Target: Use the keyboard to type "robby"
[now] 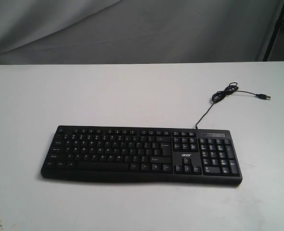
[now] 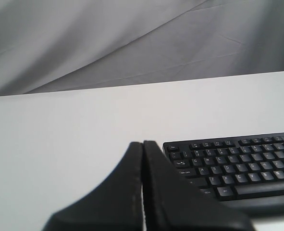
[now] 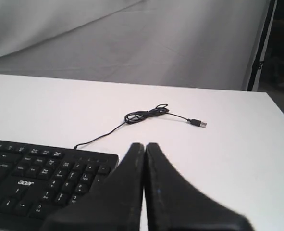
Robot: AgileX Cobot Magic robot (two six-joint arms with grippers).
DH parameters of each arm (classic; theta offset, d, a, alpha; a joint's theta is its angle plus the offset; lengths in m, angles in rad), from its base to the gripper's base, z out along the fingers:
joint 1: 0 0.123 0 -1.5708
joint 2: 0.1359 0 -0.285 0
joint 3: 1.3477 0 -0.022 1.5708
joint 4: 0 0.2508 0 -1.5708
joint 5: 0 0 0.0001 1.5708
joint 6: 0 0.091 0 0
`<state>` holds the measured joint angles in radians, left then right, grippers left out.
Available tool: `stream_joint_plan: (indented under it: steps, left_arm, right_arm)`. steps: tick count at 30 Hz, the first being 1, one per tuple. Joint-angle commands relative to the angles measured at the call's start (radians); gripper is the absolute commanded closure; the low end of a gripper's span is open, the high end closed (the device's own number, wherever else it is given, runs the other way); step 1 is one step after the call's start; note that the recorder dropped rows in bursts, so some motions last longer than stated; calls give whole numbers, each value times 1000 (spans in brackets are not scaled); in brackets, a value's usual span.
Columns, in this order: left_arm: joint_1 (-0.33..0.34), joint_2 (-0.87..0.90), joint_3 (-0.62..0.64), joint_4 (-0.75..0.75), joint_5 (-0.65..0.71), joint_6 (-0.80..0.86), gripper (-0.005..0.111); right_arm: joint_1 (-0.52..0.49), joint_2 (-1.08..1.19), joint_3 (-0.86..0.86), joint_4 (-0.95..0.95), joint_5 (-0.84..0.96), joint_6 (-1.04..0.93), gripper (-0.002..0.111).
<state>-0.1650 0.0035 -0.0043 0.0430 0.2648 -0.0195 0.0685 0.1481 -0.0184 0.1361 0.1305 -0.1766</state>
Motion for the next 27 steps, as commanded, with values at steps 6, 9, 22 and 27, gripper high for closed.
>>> stream_joint_plan:
  steps: [6, 9, 22, 27]
  left_arm:
    - [-6, -3, 4, 5, -7, -3, 107]
    - [-6, -3, 4, 5, -7, -3, 107]
    - [-6, -3, 4, 5, -7, -3, 107]
    - [-6, -3, 4, 5, -7, -3, 107]
  right_arm:
    - [-9, 0, 18, -2, 96, 5, 108]
    - [-9, 0, 18, -2, 94, 5, 108]
    - [-9, 0, 18, 7, 94, 8, 108]
    - [-9, 0, 18, 7, 94, 5, 108]
